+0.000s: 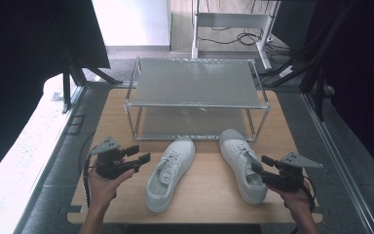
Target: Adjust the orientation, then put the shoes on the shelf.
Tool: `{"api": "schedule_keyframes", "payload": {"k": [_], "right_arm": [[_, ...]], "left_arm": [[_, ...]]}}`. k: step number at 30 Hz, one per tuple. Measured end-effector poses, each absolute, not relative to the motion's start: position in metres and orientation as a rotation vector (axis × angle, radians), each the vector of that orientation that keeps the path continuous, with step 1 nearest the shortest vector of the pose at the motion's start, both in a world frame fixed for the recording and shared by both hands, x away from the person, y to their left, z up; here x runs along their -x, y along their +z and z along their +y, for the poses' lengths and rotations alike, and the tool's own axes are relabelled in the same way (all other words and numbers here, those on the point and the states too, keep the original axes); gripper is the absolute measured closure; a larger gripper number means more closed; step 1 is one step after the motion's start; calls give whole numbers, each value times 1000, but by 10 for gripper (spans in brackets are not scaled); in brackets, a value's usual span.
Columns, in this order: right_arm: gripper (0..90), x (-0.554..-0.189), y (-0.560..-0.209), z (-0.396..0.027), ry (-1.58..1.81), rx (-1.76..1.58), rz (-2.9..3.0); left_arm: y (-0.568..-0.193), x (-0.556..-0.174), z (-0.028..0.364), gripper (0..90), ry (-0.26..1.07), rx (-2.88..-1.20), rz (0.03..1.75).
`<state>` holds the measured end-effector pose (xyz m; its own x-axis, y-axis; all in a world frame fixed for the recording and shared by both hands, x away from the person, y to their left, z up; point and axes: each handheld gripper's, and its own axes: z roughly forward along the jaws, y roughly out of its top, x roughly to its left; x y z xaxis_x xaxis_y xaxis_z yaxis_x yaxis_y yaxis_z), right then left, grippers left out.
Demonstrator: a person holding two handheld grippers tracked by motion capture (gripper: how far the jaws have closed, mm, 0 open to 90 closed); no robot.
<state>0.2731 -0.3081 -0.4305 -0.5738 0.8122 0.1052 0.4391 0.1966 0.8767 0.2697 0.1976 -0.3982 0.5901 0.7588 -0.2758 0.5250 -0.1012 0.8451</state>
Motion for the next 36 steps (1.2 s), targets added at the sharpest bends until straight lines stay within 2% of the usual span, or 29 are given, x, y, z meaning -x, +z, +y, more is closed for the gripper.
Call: {"api": "schedule_keyframes", "payload": {"k": [10,29,36], "right_arm": [[440,-276,-430,-316,1328,-1209,2074],[417,-287,-430,-314,1220,-1252,2127],[415,-286,-430,-312,1230,-1244,2130]], "left_arm": [[-405,-272,198,406,270,-1805,1088],[-413,-280,144,417,276,-2056,1052],[-424,-284,125,485,291,-2187,1055]]}}
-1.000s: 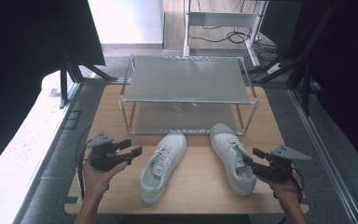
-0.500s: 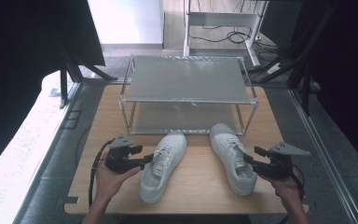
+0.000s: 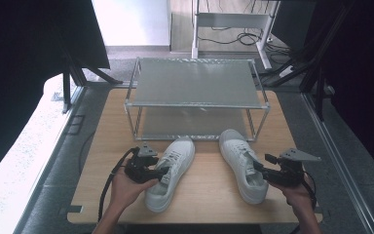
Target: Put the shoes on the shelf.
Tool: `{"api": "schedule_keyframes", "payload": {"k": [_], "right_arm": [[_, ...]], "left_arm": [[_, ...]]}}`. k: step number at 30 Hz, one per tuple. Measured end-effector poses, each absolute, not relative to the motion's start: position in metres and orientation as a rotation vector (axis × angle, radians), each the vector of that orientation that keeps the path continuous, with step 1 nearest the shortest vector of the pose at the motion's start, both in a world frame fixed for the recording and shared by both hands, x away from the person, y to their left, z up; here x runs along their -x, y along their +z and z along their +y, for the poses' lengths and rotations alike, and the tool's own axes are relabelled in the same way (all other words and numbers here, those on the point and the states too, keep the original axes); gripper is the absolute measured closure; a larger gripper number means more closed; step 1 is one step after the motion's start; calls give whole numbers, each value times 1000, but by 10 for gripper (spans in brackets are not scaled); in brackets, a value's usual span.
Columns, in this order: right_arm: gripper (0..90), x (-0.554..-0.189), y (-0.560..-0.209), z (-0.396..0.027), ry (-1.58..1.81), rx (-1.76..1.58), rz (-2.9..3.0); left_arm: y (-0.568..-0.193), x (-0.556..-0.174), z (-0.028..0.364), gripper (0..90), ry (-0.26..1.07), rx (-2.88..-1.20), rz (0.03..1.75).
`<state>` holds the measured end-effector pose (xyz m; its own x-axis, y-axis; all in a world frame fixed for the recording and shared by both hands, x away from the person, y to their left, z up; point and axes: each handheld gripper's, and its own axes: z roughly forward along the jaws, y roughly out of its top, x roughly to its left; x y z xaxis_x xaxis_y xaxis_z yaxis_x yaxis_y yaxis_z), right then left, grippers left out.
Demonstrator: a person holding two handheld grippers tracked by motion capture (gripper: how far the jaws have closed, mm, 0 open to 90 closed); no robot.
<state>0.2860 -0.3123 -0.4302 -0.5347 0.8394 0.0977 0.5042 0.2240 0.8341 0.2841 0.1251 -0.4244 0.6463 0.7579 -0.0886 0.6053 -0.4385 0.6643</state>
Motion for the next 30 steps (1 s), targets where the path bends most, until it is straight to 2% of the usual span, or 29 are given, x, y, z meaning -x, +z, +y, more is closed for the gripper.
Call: {"api": "schedule_keyframes", "payload": {"k": [7,19,22,25,30], "right_arm": [[414,-286,-434,-312,1228,-1253,2134],[413,-291,-441,-310,1180,-1286,2141],[416,-294,-443,-307,1125,-1291,2149],[425,-297,-443,-304,1073,-1295,2155],[450,-309,-443,-297,993,-1326,2170]], "left_arm": [[-436,-296,119,544,376,-2238,1165],[-456,-309,119,615,335,-2208,1237],[-458,-310,118,662,326,-2202,1238],[-461,-311,117,750,333,-2195,1252],[-462,-311,120,769,307,-2169,1273]]}}
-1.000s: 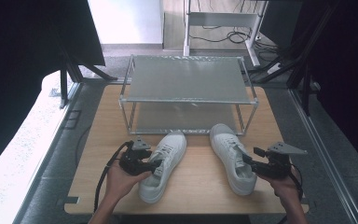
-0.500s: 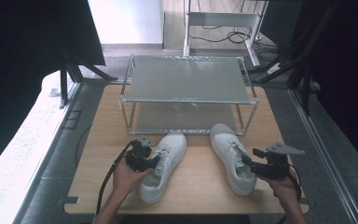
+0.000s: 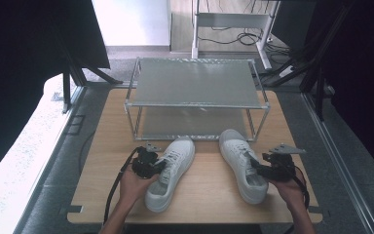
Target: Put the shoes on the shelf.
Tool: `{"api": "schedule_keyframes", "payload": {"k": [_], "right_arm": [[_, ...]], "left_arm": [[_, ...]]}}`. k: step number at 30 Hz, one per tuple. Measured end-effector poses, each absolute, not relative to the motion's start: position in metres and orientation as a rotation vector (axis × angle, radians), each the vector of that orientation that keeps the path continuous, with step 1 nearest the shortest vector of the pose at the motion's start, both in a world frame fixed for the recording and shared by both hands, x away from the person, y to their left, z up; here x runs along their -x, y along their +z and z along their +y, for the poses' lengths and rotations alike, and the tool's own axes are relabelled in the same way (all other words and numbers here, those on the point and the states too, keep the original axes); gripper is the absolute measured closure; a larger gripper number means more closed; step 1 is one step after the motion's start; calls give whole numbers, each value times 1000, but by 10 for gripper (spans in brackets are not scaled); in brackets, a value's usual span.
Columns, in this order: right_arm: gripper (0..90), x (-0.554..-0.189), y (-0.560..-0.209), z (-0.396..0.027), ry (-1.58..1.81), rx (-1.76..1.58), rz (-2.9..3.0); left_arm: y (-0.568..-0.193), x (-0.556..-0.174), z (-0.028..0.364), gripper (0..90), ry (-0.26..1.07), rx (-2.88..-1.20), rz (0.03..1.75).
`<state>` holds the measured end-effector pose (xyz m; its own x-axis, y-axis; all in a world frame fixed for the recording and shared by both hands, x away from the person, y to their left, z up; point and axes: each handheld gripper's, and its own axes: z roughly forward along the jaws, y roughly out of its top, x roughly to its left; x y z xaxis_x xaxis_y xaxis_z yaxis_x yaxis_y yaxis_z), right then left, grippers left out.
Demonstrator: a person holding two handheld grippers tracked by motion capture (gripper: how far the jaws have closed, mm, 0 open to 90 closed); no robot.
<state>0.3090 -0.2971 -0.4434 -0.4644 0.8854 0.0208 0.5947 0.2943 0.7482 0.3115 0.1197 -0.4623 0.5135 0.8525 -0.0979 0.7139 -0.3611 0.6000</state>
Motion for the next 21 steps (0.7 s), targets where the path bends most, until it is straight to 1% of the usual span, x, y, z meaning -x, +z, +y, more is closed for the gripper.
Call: {"api": "schedule_keyframes", "payload": {"k": [5,10,11,13,21], "right_arm": [[491,-321,-446,-284,875,-1321,2204],[536,-331,-449,-280,783,-1349,2201],[557,-335,-451,-278,742,-1349,2205],[558,-336,-452,-277,724,-1350,2205],[615,-346,-456,-277,606,-1391,2231]], "left_arm": [[-464,-311,123,772,288,-2136,1282],[-464,-311,123,772,292,-2137,1278],[-464,-311,123,772,291,-2135,1278],[-464,-311,123,772,289,-2133,1278],[-465,-310,123,771,289,-2131,1281]]}}
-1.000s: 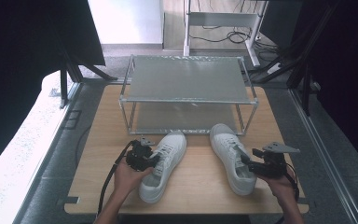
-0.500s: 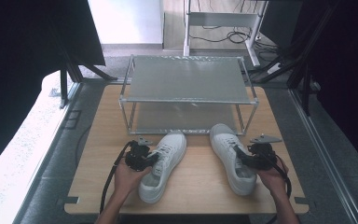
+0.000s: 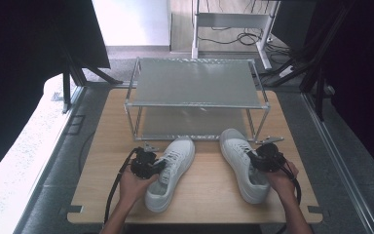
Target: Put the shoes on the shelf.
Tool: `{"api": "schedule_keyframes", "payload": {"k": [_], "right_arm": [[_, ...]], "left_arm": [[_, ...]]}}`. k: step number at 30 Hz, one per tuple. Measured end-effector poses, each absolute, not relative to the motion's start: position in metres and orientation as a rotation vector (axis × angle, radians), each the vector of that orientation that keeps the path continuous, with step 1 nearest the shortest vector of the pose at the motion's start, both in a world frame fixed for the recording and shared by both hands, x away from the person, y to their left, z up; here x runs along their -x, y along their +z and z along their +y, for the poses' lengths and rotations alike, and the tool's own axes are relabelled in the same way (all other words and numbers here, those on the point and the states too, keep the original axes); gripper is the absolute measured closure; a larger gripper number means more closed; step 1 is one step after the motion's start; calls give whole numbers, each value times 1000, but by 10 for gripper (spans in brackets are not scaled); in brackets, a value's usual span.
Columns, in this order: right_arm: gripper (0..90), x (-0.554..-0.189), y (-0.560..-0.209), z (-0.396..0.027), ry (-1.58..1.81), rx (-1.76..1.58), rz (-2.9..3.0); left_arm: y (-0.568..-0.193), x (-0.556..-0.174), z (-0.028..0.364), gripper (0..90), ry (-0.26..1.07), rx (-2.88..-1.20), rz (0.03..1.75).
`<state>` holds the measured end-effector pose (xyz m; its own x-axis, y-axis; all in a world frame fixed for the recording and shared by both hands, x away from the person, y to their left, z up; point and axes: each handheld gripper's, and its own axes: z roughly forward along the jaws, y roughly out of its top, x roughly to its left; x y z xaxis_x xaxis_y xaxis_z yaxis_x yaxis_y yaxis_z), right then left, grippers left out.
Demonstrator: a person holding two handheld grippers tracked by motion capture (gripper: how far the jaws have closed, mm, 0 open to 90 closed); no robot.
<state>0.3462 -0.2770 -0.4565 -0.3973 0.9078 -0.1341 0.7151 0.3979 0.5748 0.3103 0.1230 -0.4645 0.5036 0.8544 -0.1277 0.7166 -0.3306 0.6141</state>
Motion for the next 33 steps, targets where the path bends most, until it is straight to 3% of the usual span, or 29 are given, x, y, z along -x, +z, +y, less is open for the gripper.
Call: {"api": "schedule_keyframes", "payload": {"k": [6,12,33], "right_arm": [[777,-349,-459,-277,619,-1437,2256],[849,-349,-462,-279,635,-1465,2230],[873,-335,-457,-315,1074,-1573,2114]], "left_arm": [[-465,-310,123,772,287,-2127,1283],[-467,-310,131,784,239,-2059,1304],[-470,-309,171,832,69,-1786,1303]]}}
